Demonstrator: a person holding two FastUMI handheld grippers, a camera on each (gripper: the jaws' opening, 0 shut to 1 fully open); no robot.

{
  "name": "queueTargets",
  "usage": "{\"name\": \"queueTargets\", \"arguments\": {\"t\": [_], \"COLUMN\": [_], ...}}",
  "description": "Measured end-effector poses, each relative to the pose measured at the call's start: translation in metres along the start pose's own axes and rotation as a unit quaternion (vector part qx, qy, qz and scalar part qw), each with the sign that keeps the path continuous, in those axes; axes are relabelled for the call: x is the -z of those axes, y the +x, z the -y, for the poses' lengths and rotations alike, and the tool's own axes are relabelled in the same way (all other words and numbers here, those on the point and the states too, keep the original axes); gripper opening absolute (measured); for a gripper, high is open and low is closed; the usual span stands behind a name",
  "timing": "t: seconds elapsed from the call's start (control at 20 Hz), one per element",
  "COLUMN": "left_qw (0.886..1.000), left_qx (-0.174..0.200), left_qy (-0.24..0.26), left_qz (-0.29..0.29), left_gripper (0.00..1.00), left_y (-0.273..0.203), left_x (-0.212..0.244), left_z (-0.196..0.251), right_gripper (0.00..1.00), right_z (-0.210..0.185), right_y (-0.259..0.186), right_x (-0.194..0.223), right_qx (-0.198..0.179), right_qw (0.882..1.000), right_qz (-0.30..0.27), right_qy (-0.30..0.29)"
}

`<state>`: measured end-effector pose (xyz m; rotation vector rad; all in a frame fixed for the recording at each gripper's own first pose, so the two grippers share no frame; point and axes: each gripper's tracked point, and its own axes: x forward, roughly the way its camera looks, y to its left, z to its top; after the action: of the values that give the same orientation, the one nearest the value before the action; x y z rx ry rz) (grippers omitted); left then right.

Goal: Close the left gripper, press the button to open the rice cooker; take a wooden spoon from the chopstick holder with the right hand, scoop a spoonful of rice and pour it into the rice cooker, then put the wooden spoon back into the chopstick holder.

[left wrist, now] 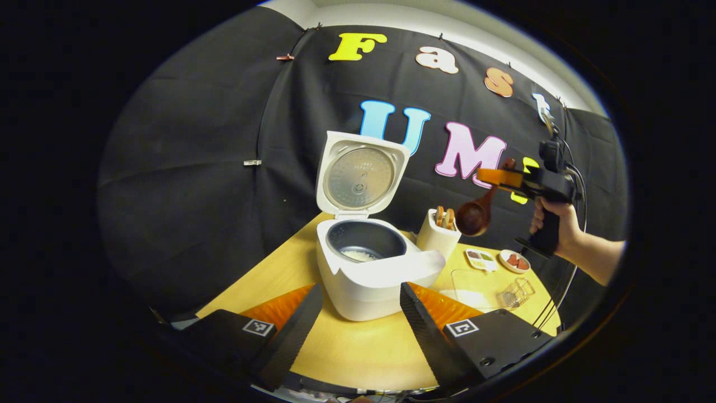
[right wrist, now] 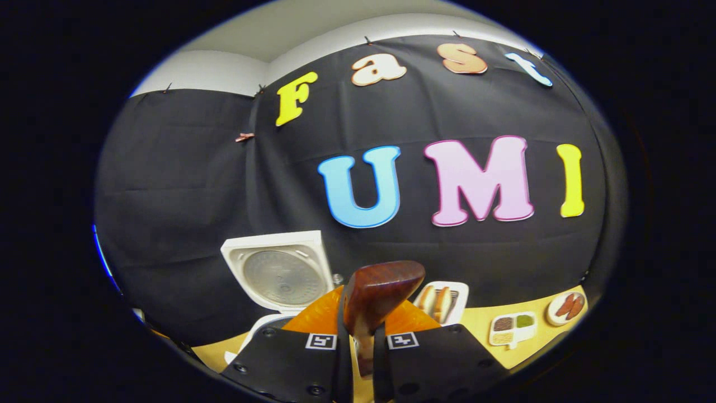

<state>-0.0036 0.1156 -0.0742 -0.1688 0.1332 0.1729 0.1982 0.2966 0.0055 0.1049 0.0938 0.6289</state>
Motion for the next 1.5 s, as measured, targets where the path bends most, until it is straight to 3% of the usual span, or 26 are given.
{"name": "queueTargets", "arguments": {"t": [0.3,0.55,0.75,1.05,1.5], "left_qw": [1.0,0.999,0.998,0.998,0.996], "left_qx": [0.019,0.036,0.039,0.019,-0.021], "left_qy": [0.006,-0.006,-0.002,-0.004,-0.039], "left_qz": [-0.001,-0.026,-0.046,-0.064,-0.071], "left_gripper": [0.96,0.96,0.96,0.96,0.96], "left_y": [0.017,0.029,0.033,0.042,0.041], "left_x": [-0.005,0.015,0.031,0.036,0.037], "left_z": [0.05,0.096,0.126,0.146,0.158], "right_gripper": [0.18,0.18,0.18,0.18,0.18], "right_z": [0.13,0.237,0.296,0.337,0.349], "right_y": [-0.061,-0.115,-0.146,-0.157,-0.149], "right_x": [-0.023,0.003,0.039,0.111,0.192], "right_qx": [0.087,0.16,0.209,0.241,0.26], "right_qw": [0.991,0.973,0.96,0.938,0.923], "right_qz": [0.014,-0.001,-0.023,-0.067,-0.134], "right_qy": [0.105,0.164,0.185,0.24,0.249]}}
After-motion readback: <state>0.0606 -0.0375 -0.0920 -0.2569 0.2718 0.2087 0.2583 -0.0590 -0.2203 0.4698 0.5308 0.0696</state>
